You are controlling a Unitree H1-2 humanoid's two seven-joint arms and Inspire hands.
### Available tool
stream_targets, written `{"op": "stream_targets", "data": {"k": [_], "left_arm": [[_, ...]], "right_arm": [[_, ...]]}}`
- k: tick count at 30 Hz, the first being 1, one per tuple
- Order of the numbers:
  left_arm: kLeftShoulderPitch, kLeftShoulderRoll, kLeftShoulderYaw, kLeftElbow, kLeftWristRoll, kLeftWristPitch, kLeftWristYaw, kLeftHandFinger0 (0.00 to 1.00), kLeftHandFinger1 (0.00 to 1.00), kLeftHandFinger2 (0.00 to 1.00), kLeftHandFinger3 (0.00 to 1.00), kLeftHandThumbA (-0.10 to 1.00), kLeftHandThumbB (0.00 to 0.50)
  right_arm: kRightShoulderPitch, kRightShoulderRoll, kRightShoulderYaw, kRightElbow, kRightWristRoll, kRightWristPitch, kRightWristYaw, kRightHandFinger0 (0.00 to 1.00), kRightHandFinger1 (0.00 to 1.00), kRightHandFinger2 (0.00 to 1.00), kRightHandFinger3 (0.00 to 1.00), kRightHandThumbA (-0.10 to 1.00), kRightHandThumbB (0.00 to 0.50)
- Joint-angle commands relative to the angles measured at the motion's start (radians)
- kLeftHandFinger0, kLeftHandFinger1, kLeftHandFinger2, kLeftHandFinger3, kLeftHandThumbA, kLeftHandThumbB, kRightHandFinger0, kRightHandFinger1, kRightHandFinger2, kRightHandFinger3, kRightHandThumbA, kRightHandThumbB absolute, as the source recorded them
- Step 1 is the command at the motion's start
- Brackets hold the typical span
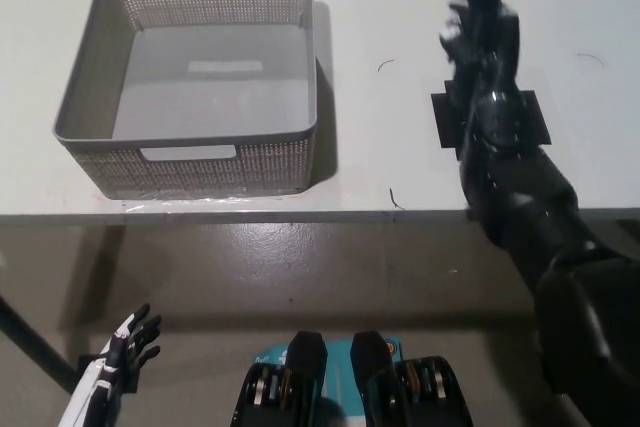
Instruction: Use the right hand to pick up a electric screw driver and put it into a container on the left side
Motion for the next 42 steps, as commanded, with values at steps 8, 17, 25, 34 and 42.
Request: {"op": "stream_targets", "data": {"k": [8,17,25,34,42], "left_arm": [[0.012,0.021,0.003,-0.006,-0.003,-0.038,-0.008,1.0,1.0,1.0,1.0,1.0,0.161],[0.021,0.022,-0.003,-0.014,0.011,-0.034,-0.003,1.0,1.0,1.0,1.0,1.0,0.171],[0.01,0.021,-0.011,-0.017,0.026,-0.019,-0.003,1.0,1.0,1.0,1.0,1.0,0.229],[0.01,0.023,-0.023,-0.029,0.029,-0.005,-0.009,1.0,1.0,1.0,1.0,1.0,0.267],[0.009,0.024,-0.027,-0.037,0.055,-0.019,-0.002,1.0,1.0,1.0,1.0,1.0,0.262]], "right_arm": [[-0.16,0.073,0.073,-0.145,-0.062,-0.025,-0.063,0.0,0.12,0.55,0.64,-0.1,0.149],[-0.214,0.154,0.101,-0.177,-0.063,0.006,-0.06,0.0,0.19,0.62,0.67,-0.1,0.146],[-0.284,0.247,0.103,-0.118,-0.053,0.038,-0.07,0.0,0.2,0.65,0.66,-0.1,0.129],[-0.316,0.323,0.118,-0.016,-0.052,0.001,-0.07,0.0,0.17,0.62,0.64,-0.1,0.134],[-0.292,0.353,0.131,0.052,-0.062,0.024,-0.082,0.0,0.11,0.57,0.48,-0.1,0.135]]}}
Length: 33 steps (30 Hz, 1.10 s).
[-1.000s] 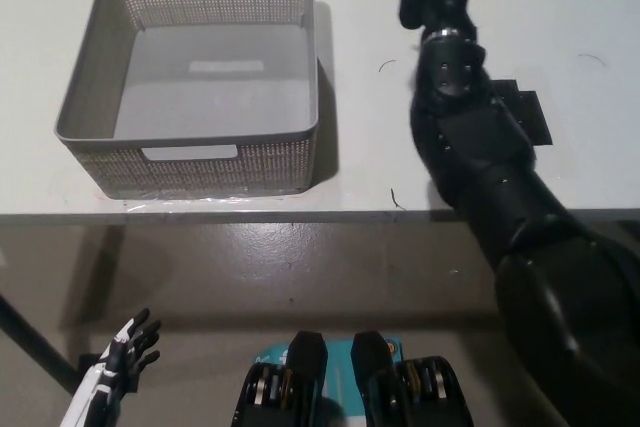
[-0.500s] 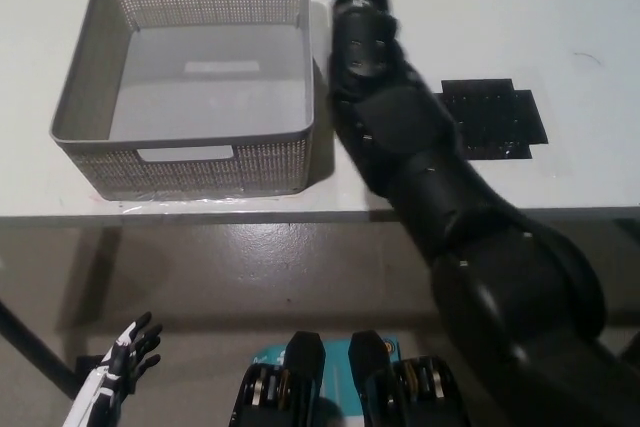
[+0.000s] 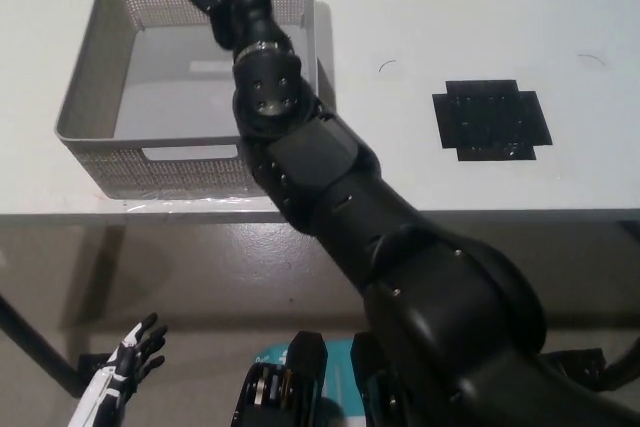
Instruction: Use the right hand to pick up a electric screw driver and put it into a container on the left side
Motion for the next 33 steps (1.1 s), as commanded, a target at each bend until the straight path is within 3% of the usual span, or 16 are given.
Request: {"op": "stream_targets", "data": {"k": [1,6,12,15,18,22,24,25,26,27,28,29,30,31,33], "left_arm": [[-0.004,0.021,-0.008,-0.034,0.018,-0.024,-0.004,1.0,1.0,1.0,1.0,1.0,0.25],[-0.016,0.024,-0.01,-0.03,0.014,-0.028,-0.009,1.0,1.0,1.0,1.0,1.0,0.207],[-0.025,0.029,-0.014,-0.037,0.02,-0.024,-0.008,1.0,1.0,1.0,1.0,1.0,0.212],[-0.031,0.033,-0.016,-0.038,0.012,-0.019,-0.013,1.0,1.0,1.0,1.0,1.0,0.211],[-0.033,0.033,-0.018,-0.044,0.013,-0.006,-0.011,1.0,1.0,1.0,1.0,1.0,0.201],[-0.045,0.033,-0.02,-0.042,0.018,-0.008,-0.006,1.0,1.0,1.0,1.0,1.0,0.205],[-0.049,0.034,-0.023,-0.041,0.023,-0.009,-0.006,1.0,1.0,1.0,1.0,1.0,0.2],[-0.05,0.034,-0.023,-0.038,0.025,-0.01,-0.005,1.0,1.0,1.0,1.0,1.0,0.198],[-0.05,0.035,-0.024,-0.039,0.025,-0.008,-0.005,1.0,1.0,1.0,1.0,1.0,0.196],[-0.05,0.036,-0.024,-0.038,0.024,-0.008,-0.006,1.0,1.0,1.0,1.0,1.0,0.195],[-0.05,0.036,-0.024,-0.037,0.024,-0.009,-0.006,1.0,1.0,1.0,1.0,1.0,0.195],[-0.05,0.037,-0.025,-0.038,0.024,-0.008,-0.006,1.0,1.0,1.0,1.0,1.0,0.191],[-0.05,0.037,-0.026,-0.037,0.024,-0.008,-0.006,1.0,1.0,1.0,1.0,1.0,0.191],[-0.051,0.036,-0.026,-0.037,0.026,-0.008,-0.004,1.0,1.0,1.0,1.0,1.0,0.202],[-0.049,0.037,-0.027,-0.043,0.023,-0.002,-0.006,1.0,1.0,1.0,1.0,1.0,0.205]], "right_arm": [[-0.069,0.014,0.007,0.011,-0.006,-0.005,-0.008,0.0,0.1,0.56,0.47,-0.1,0.135],[-0.046,0.013,-0.01,0.043,0.018,0.026,0.027,0.0,0.19,0.69,0.59,-0.1,0.124],[0.0,-0.003,0.01,0.063,-0.001,0.065,0.062,0.0,0.34,0.83,0.66,-0.1,0.127],[0.016,-0.01,0.018,0.064,-0.01,0.073,0.055,0.0,0.33,0.82,0.66,-0.1,0.138],[0.038,-0.015,0.021,0.065,-0.01,0.07,0.066,0.0,0.31,0.78,0.64,-0.1,0.113],[0.051,-0.023,0.022,0.065,-0.009,0.067,0.078,0.0,0.35,0.79,0.72,-0.1,0.14],[0.054,-0.027,0.02,0.065,-0.006,0.076,0.086,0.07,0.44,0.85,0.76,-0.1,0.16],[0.058,-0.029,0.027,0.065,-0.013,0.071,0.084,0.15,0.55,0.95,0.82,-0.1,0.171],[0.062,-0.03,0.03,0.065,-0.017,0.068,0.086,0.3,0.59,0.82,0.69,-0.01,0.176],[0.066,-0.032,0.027,0.064,-0.011,0.063,0.098,0.32,0.54,0.72,0.66,0.1,0.179],[0.067,-0.032,0.025,0.064,-0.008,0.061,0.102,0.25,0.4,0.51,0.52,0.12,0.182],[0.07,-0.034,0.025,0.063,-0.007,0.051,0.109,0.32,0.43,0.55,0.58,0.19,0.199],[0.071,-0.035,0.025,0.063,-0.007,0.048,0.111,0.33,0.41,0.52,0.59,0.22,0.202],[0.071,-0.035,0.024,0.062,-0.006,0.047,0.114,0.4,0.48,0.61,0.68,0.25,0.215],[0.073,-0.037,0.018,0.06,0.002,0.032,0.131,0.59,0.68,0.83,0.98,0.35,0.258]]}}
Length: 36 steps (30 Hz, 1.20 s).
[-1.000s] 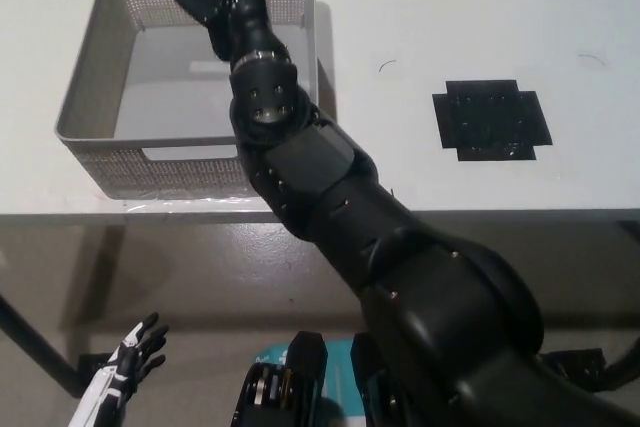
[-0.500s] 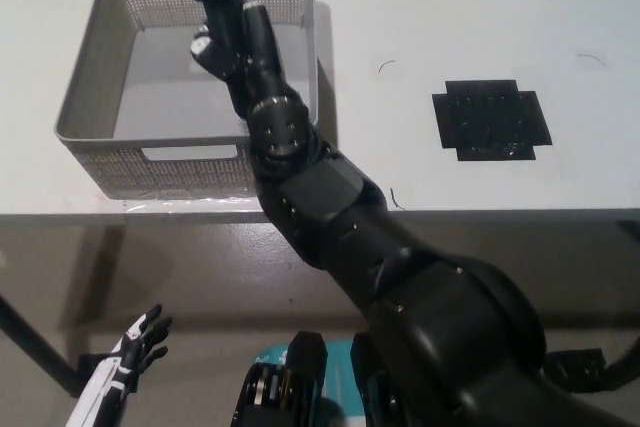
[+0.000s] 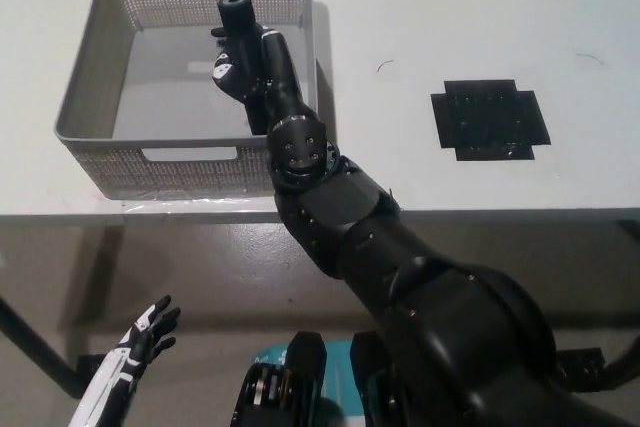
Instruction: Use the right hand to pick up a electric screw driver and put it into a container on the left side
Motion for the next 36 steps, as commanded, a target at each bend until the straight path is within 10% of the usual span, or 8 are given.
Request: {"op": "stream_targets", "data": {"k": [1,4,11,27,36], "left_arm": [[-0.009,0.021,0.003,-0.034,0.0,-0.004,-0.007,1.0,1.0,1.0,1.0,1.0,0.198],[-0.011,0.021,0.002,-0.029,0.004,-0.013,-0.005,1.0,1.0,1.0,1.0,1.0,0.183],[-0.011,0.026,-0.003,-0.039,0.008,0.004,-0.009,1.0,1.0,1.0,1.0,1.0,0.185],[-0.019,0.026,-0.006,-0.024,0.022,-0.003,-0.005,1.0,1.0,1.0,1.0,1.0,0.267],[-0.016,0.025,0.0,-0.022,0.0,0.002,-0.011,1.0,1.0,1.0,1.0,1.0,0.291]], "right_arm": [[-0.034,-0.012,0.004,-0.022,0.003,-0.06,0.059,0.76,0.86,0.97,1.0,0.43,0.289],[-0.036,-0.015,0.005,-0.024,0.004,-0.066,0.085,1.0,1.0,1.0,1.0,0.62,0.359],[-0.055,-0.025,0.032,-0.029,-0.021,-0.064,0.13,1.0,1.0,1.0,1.0,0.89,0.455],[-0.156,-0.09,0.028,-0.138,-0.004,-0.183,0.129,1.0,1.0,1.0,1.0,0.93,0.413],[0.078,-0.209,0.038,-0.852,-0.021,-0.033,0.202,1.0,1.0,1.0,1.0,0.99,0.409]]}}
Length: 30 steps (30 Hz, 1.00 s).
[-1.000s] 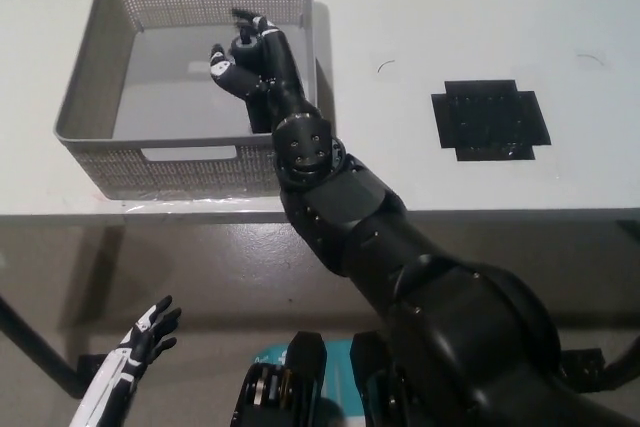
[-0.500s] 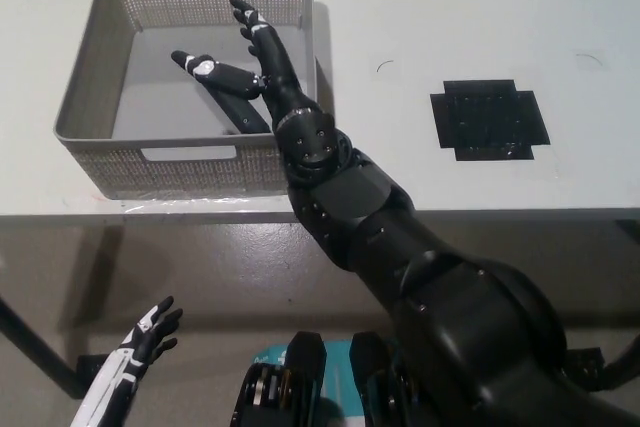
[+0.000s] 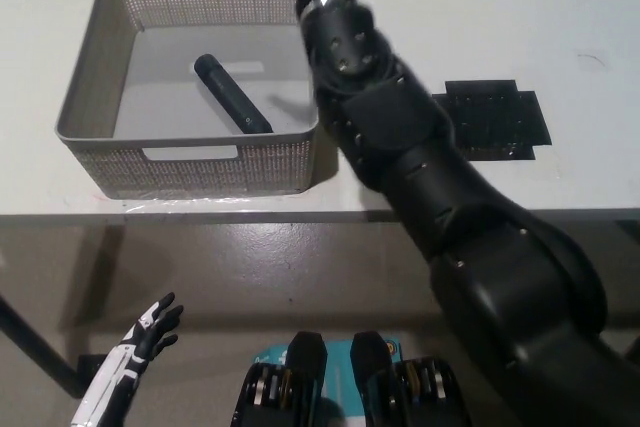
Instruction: Use the right hand to pick up a electric screw driver and put it into a container on the left side
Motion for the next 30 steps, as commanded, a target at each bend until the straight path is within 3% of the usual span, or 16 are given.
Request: {"op": "stream_targets", "data": {"k": [1,3,4,9,13,16,20,23,26,30], "left_arm": [[-0.005,0.023,0.007,-0.023,-0.013,-0.009,-0.011,1.0,1.0,1.0,1.0,1.0,0.258],[-0.005,0.027,0.011,-0.017,-0.009,-0.025,-0.008,1.0,1.0,1.0,1.0,1.0,0.211],[-0.002,0.028,0.014,-0.017,-0.009,-0.023,-0.007,1.0,1.0,1.0,1.0,1.0,0.194],[0.018,0.023,0.018,-0.012,-0.008,-0.02,0.001,1.0,1.0,1.0,1.0,1.0,0.205],[0.018,0.02,0.019,-0.001,-0.015,-0.025,-0.001,1.0,1.0,1.0,1.0,1.0,0.186],[0.015,0.016,0.023,0.019,-0.024,-0.05,0.0,1.0,1.0,1.0,1.0,1.0,0.202],[0.025,0.008,0.03,0.026,-0.03,-0.063,0.008,1.0,1.0,1.0,1.0,1.0,0.176],[0.021,0.008,0.043,0.014,-0.038,-0.047,0.014,1.0,1.0,1.0,1.0,1.0,0.182],[0.015,0.005,0.059,0.018,-0.036,-0.054,0.031,1.0,1.0,1.0,1.0,1.0,0.242],[0.002,0.007,0.077,0.009,-0.053,-0.043,0.027,1.0,1.0,1.0,1.0,1.0,0.243]], "right_arm": [[0.141,-0.088,0.007,-0.564,-0.013,0.088,0.08,1.0,1.0,1.0,1.0,0.97,0.41],[0.214,-0.11,0.005,-0.71,-0.011,0.13,0.095,1.0,1.0,1.0,1.0,0.97,0.419],[0.267,-0.129,0.006,-0.791,-0.02,0.137,0.104,1.0,1.0,1.0,1.0,0.99,0.397],[0.509,-0.2,-0.008,-1.092,0.024,0.191,0.155,1.0,1.0,1.0,1.0,0.97,0.383],[0.667,-0.235,-0.02,-1.197,0.089,0.175,0.176,1.0,1.0,1.0,1.0,0.95,0.397],[0.791,-0.258,-0.015,-1.249,0.129,0.148,0.186,1.0,1.0,1.0,1.0,0.91,0.363],[0.942,-0.283,-0.002,-1.286,0.136,0.126,0.189,1.0,1.0,1.0,1.0,0.95,0.358],[1.031,-0.303,0.011,-1.29,0.175,0.118,0.207,1.0,1.0,1.0,1.0,0.95,0.363],[1.135,-0.329,0.03,-1.257,0.117,0.063,0.213,1.0,1.0,1.0,1.0,1.0,0.326],[1.22,-0.318,0.046,-1.215,0.169,0.042,0.23,1.0,1.0,1.0,1.0,0.99,0.305]]}}
